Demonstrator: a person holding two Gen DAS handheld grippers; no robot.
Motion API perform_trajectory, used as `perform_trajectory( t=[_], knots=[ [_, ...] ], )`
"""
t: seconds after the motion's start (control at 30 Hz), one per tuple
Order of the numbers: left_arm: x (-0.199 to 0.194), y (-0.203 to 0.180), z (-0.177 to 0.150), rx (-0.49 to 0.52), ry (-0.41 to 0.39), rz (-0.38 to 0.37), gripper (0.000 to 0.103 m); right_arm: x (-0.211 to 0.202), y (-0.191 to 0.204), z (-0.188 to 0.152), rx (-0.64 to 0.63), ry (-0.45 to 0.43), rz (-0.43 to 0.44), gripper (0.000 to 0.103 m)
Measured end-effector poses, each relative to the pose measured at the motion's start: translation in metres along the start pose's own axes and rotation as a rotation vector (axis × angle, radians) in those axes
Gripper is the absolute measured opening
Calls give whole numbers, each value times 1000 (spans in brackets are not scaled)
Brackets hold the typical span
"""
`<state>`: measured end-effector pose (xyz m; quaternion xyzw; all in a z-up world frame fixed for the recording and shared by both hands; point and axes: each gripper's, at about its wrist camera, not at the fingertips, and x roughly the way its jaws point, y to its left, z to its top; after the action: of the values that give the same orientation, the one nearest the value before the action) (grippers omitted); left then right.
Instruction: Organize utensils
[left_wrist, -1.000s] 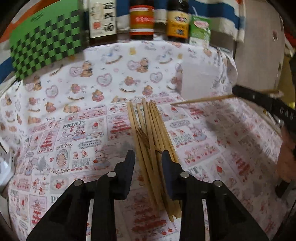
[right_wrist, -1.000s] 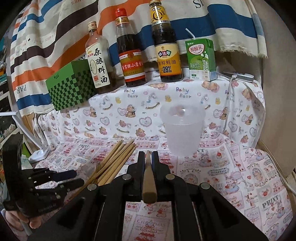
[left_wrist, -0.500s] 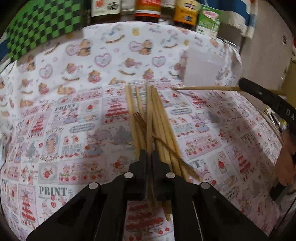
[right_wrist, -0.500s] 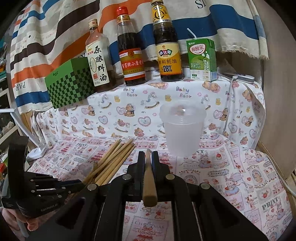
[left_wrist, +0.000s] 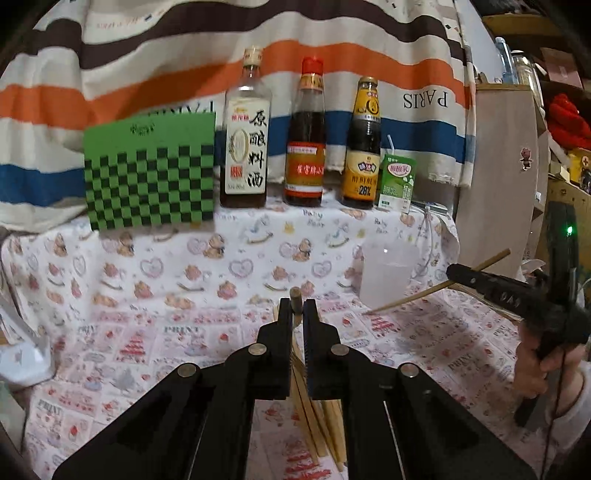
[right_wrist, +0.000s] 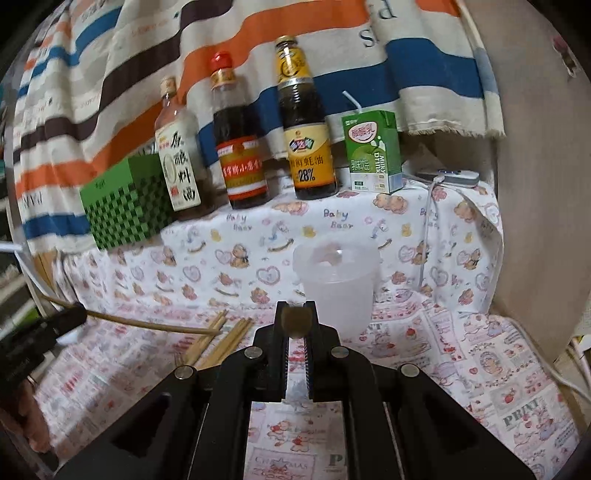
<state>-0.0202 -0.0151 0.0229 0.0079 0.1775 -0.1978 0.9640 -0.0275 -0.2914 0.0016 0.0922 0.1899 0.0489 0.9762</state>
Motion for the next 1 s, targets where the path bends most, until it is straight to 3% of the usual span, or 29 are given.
perform_trajectory(
  t=[0.17,0.27,0.37,0.53,0.77,1.0],
  knots=[
    [-5,-9,10,36,-42,14,4,-14,-2,11,13,-39,13,8],
    [-11,-18,22,46,-60,4,4,-40,-2,35,27,-120,61,8],
    [-17,-33,40,88,-103,18,4,-65,-3,63,32,-218,50,8],
    [-20,-61,74,129,-143,0,4,-66,-28,100,130,-271,0,8],
    [-4,-92,116,143,-152,-47,4,0,-69,91,234,-106,65,8],
    [37,-117,134,103,-83,-126,4,38,-72,71,209,-60,71,8]
  ],
)
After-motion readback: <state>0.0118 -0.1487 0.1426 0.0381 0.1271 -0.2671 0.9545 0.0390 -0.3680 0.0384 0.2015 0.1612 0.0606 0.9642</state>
